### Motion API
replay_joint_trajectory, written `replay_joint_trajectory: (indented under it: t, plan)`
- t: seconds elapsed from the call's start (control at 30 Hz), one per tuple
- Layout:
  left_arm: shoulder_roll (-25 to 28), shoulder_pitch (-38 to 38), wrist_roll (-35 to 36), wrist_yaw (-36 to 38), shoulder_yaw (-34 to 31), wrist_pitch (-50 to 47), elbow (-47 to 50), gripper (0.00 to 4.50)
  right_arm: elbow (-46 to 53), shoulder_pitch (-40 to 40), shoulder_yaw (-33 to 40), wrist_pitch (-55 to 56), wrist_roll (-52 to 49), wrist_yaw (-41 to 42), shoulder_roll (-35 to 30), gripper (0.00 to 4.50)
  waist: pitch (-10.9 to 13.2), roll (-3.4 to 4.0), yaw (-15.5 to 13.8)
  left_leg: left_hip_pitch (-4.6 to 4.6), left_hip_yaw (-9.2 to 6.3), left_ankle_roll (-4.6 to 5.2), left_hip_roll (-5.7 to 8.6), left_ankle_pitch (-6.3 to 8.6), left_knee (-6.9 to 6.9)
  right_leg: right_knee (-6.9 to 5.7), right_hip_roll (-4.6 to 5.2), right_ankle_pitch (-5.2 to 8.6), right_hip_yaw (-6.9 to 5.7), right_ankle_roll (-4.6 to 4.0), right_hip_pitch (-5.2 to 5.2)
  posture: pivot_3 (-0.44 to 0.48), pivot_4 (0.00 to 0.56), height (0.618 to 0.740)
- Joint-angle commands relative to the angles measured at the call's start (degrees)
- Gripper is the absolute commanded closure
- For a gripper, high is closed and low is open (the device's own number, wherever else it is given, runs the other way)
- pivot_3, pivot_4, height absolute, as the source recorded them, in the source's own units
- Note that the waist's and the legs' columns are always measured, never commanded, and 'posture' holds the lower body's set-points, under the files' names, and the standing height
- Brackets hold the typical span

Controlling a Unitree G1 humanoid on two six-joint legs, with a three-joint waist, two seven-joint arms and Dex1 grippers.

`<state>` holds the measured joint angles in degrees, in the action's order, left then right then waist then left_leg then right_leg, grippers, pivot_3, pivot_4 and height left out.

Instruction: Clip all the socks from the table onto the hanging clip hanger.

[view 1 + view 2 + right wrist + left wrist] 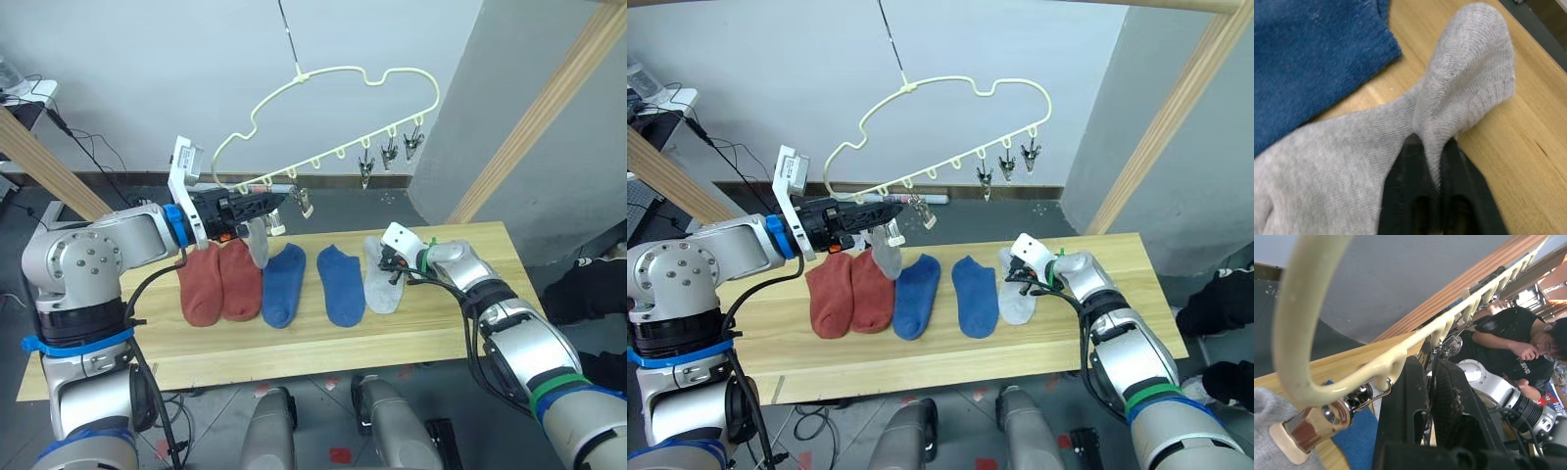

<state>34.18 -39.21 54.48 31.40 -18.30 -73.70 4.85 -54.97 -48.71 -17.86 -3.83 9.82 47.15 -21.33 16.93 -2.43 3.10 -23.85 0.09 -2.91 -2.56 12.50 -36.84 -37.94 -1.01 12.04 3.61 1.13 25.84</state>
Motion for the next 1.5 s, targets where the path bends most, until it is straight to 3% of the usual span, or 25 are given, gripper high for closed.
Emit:
replay_joint_trajectory:
  t: [0.03,0.17,0.3,0.37,0.87,1.5]
  plan:
    - [-0.48,1.00,1.27,-1.47,-0.18,-3.59,-1.00,4.40,17.40,5.89,1.12,-1.09,-1.25,4.27,-4.56,4.48,0.01,0.01,-0.13,-0.01,0.00,0.00,0.00,0.00,0.00,0.01,0.00,0.00,0.00,0.00,0.00,0.025,0.300,0.740]
    - [-1.98,-0.03,3.47,-4.45,-3.32,-6.36,-3.56,4.40,45.59,14.93,1.67,-7.12,-3.62,9.52,-10.34,4.48,0.04,0.06,0.08,-0.03,0.04,-0.06,0.00,0.05,0.01,0.02,0.02,0.05,0.03,0.08,0.04,0.018,0.301,0.740]
    - [-4.42,-2.77,5.71,-8.77,-7.21,-9.80,-6.82,4.40,65.14,19.25,0.21,-13.86,-4.41,9.35,-10.31,4.48,0.04,0.05,0.34,0.03,-0.04,-0.07,-0.07,0.04,0.00,-0.07,-0.05,0.06,-0.03,0.09,0.05,0.012,0.298,0.740]
    - [-5.53,-4.02,6.52,-10.57,-8.73,-10.83,-7.85,4.40,69.61,19.13,-1.93,-14.19,-2.25,7.28,-8.50,4.48,0.04,0.05,0.32,0.03,-0.10,-0.08,-0.10,0.04,-0.01,-0.07,-0.12,0.06,-0.06,0.09,0.05,0.012,0.297,0.740]
    - [-7.33,-4.82,7.73,-13.96,-9.45,-12.30,-7.53,4.40,68.19,11.56,-7.99,-19.27,3.26,1.82,-0.22,4.48,0.03,0.04,-0.17,-0.03,-0.05,-0.11,0.02,0.01,-0.06,-0.03,0.06,0.05,-0.07,0.09,0.05,0.002,0.281,0.740]
    - [-7.52,-4.53,7.33,-13.36,-8.53,-10.17,-7.05,4.40,67.69,8.98,-8.40,-22.25,2.78,1.46,2.00,4.48,0.03,0.04,-0.16,-0.03,-0.06,-0.11,0.02,0.01,-0.06,-0.04,0.06,0.05,-0.08,0.09,0.05,0.000,0.279,0.740]
